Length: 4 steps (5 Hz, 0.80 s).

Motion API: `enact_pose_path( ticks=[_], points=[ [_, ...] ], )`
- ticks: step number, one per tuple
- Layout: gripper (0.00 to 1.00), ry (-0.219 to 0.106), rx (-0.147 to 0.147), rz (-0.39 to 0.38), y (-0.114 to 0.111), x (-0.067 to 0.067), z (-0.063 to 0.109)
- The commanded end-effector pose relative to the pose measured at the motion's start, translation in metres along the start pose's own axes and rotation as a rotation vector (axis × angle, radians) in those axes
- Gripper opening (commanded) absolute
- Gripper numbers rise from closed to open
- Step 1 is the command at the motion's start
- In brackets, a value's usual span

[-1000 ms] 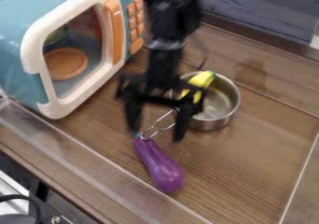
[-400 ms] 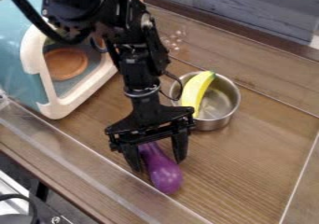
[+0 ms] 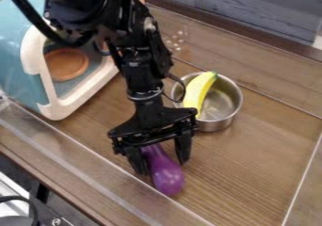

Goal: Put the eggplant in the silver pot

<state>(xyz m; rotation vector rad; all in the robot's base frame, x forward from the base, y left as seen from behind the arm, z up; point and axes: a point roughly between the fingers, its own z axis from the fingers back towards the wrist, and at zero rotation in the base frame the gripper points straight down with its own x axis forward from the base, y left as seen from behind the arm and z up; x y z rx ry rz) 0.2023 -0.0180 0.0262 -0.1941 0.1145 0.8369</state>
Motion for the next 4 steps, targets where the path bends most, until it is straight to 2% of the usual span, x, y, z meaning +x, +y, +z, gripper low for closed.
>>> enact_pose_path(
  ticks=[1,4],
  points=[
    [1.0,-0.042,-0.025,-0.022,-0.0065,-0.0005,0.0085],
    [1.0,-0.091,-0.037,-0.021,-0.0112,-0.0046,0.0088]
  ],
)
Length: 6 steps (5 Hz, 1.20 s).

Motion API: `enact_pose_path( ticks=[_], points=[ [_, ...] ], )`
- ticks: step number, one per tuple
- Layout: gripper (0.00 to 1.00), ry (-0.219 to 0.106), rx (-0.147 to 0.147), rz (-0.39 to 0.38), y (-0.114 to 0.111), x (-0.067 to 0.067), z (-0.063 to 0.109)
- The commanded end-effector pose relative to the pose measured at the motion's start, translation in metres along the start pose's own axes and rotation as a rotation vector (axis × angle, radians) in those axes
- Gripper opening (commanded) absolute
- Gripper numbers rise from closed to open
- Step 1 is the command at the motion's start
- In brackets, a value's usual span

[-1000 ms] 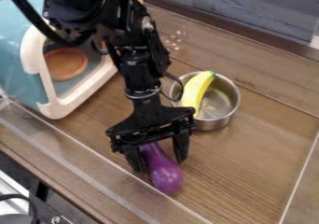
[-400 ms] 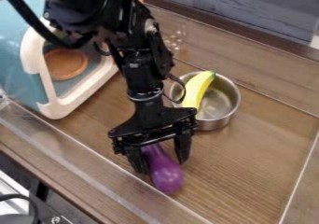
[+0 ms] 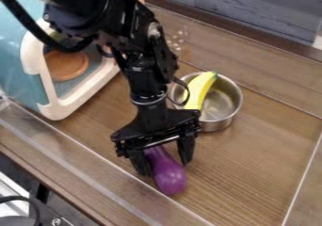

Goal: Put the eggplant in the silver pot

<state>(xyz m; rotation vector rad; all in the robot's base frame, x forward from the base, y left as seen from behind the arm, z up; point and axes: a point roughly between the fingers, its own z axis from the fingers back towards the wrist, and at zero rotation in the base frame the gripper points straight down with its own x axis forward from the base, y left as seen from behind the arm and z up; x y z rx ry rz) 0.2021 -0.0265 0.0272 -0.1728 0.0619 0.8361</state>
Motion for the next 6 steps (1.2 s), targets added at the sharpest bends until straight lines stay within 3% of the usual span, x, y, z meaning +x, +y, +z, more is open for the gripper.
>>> enact_pose_path(
  ticks=[1,6],
  points=[
    [1.0,-0.055,-0.037,-0.012,-0.0065,0.0018,0.0092],
    [1.0,-0.135,-0.002,-0.017,-0.0086,0.0006,0.0108]
  ],
)
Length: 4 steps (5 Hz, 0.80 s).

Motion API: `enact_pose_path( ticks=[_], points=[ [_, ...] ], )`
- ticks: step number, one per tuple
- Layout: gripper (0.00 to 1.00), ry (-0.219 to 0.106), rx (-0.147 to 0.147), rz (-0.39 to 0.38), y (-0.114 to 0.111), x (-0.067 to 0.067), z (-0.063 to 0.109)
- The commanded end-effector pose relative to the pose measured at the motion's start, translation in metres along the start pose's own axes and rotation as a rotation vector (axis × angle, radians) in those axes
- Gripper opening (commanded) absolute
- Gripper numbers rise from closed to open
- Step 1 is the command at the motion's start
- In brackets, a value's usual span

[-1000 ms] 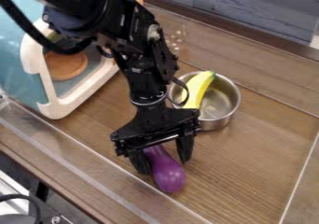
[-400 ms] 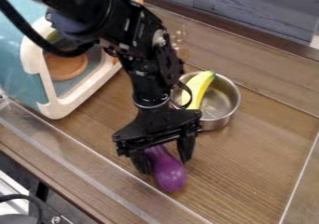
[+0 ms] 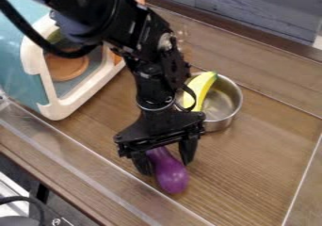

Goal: Put the eggplant in the silver pot

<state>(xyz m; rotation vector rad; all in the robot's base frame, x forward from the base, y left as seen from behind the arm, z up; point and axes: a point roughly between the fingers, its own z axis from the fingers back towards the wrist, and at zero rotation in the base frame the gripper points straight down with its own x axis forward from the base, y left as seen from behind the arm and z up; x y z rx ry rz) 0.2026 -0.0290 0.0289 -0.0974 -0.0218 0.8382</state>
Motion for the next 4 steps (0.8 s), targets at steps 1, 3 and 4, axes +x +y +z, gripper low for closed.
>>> enact_pose_path(
  ticks=[1,3,4],
  points=[
    [1.0,-0.041,-0.024,-0.01,-0.0063,0.0037,0.0101],
    [1.0,-0.053,0.003,-0.006,-0.0081,0.0043,0.0113],
    [0.0,-0.047,0.017,-0.016,-0.0095,0.004,0.0145]
  ],
)
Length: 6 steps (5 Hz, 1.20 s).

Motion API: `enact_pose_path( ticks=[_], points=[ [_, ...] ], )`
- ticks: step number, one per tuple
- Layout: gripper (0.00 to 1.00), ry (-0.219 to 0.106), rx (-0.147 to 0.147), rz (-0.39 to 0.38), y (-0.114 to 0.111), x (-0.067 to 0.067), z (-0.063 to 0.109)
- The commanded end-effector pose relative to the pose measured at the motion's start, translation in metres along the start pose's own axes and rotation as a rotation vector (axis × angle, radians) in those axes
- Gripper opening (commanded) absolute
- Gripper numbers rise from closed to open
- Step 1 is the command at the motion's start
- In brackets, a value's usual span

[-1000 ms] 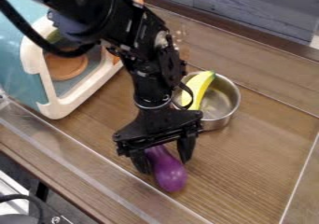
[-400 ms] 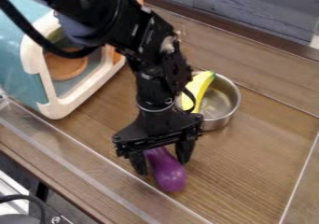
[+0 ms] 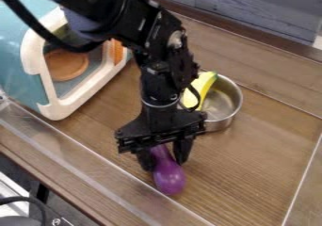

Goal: Put the eggplant in the silver pot

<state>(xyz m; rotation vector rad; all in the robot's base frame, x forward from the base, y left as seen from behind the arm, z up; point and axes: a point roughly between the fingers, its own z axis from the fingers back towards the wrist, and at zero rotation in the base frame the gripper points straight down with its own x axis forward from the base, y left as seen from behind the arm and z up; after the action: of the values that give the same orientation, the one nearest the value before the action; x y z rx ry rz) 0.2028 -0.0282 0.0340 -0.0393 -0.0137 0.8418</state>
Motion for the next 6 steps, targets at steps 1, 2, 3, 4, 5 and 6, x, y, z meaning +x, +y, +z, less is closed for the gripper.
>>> enact_pose_path(
  ticks=[1,2,3,4,5,6],
  points=[
    [0.0,-0.02,-0.036,-0.037,-0.013,0.007,0.027],
    [0.0,0.002,-0.067,-0.054,-0.032,0.021,0.062],
    [0.0,0.034,-0.092,-0.051,-0.039,0.038,0.098],
    [0.0,0.039,-0.105,-0.031,-0.04,0.031,0.096],
    [0.0,0.037,-0.104,0.108,-0.046,0.02,0.086],
    [0.0,0.032,-0.111,0.171,-0.052,0.013,0.076]
  ],
)
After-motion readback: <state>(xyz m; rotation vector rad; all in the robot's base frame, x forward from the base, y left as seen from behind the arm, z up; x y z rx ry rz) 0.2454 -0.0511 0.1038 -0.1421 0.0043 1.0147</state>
